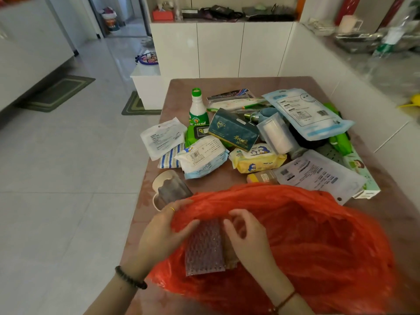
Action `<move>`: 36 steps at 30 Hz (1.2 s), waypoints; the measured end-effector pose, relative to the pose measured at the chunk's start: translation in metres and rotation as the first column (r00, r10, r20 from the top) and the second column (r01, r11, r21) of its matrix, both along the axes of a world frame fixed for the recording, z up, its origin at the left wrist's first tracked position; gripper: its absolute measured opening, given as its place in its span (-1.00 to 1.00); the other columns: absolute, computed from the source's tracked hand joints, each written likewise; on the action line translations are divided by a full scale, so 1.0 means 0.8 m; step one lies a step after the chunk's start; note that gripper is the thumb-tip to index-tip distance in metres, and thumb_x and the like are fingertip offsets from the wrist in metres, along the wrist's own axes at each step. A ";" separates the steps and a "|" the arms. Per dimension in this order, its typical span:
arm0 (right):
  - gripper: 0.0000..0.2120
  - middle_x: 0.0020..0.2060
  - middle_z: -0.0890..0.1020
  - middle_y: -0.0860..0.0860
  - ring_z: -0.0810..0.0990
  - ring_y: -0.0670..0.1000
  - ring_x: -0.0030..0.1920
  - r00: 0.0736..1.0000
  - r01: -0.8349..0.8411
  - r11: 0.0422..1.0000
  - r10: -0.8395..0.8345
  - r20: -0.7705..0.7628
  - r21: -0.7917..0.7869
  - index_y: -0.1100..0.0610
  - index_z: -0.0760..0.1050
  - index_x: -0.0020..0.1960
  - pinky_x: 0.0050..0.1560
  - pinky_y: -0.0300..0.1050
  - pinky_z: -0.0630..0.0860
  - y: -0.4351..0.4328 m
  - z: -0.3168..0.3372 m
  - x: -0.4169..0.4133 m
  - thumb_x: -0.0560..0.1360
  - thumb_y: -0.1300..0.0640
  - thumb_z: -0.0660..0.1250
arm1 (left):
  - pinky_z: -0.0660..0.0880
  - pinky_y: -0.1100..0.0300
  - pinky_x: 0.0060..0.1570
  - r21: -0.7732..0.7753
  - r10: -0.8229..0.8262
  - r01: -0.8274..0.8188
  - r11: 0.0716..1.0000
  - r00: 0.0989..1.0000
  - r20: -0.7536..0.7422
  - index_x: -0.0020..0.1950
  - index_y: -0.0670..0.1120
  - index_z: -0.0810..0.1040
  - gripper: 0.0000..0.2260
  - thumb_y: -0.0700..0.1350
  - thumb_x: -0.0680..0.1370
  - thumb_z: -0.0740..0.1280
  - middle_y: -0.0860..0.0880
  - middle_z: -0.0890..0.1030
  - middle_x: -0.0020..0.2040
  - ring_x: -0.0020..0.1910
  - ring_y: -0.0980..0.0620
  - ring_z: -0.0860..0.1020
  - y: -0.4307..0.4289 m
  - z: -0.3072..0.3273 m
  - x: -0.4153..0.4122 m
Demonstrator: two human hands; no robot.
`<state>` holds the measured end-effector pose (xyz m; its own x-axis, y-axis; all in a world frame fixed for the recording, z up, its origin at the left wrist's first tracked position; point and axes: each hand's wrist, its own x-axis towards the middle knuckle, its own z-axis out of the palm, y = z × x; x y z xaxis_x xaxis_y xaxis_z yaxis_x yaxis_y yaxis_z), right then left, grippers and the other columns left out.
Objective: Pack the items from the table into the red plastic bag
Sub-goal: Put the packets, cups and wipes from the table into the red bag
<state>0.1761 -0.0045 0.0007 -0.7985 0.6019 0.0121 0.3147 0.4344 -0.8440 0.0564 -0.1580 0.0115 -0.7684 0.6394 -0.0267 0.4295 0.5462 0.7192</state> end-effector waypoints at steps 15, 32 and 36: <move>-0.02 0.41 0.25 0.24 0.29 0.21 0.40 0.812 -0.403 0.901 0.432 0.393 -0.160 0.15 -0.14 0.49 0.39 0.04 0.27 -0.023 -0.027 -0.218 0.34 0.03 0.46 | 0.55 -0.06 0.02 0.090 0.448 -0.748 0.658 0.484 0.752 0.43 0.00 0.09 -0.22 0.02 0.33 0.44 -0.16 0.48 0.19 0.12 -0.21 0.53 0.057 -0.059 -0.114; -0.15 0.38 0.34 0.06 0.33 -0.10 0.24 0.983 0.183 0.919 -0.173 0.062 -0.349 0.09 0.05 0.48 0.21 -0.27 0.23 0.108 0.032 0.047 0.35 0.27 0.46 | 0.24 0.09 0.37 -0.361 -0.303 0.232 0.903 0.940 -0.154 0.38 0.10 0.27 -0.32 0.32 0.31 0.17 0.07 0.38 0.35 0.36 0.04 0.32 0.103 -0.003 -0.016; 0.03 0.33 0.34 0.00 0.33 -0.13 0.25 0.965 0.049 0.887 0.076 0.250 -0.460 0.12 0.02 0.47 0.00 -0.63 0.29 0.069 -0.016 0.082 0.19 0.18 0.57 | 0.37 0.09 0.17 -0.381 -0.267 0.187 0.905 0.949 -0.169 0.17 0.01 0.47 -0.50 0.20 0.37 0.02 -0.02 0.55 0.16 0.20 -0.05 0.48 0.123 -0.024 -0.024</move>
<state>0.2418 0.0509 -0.0122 -0.7441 0.4785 -0.4662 0.5418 0.0240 -0.8401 0.0373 -0.0599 -0.0081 -0.6160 0.7756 -0.1379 0.6932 0.6169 0.3729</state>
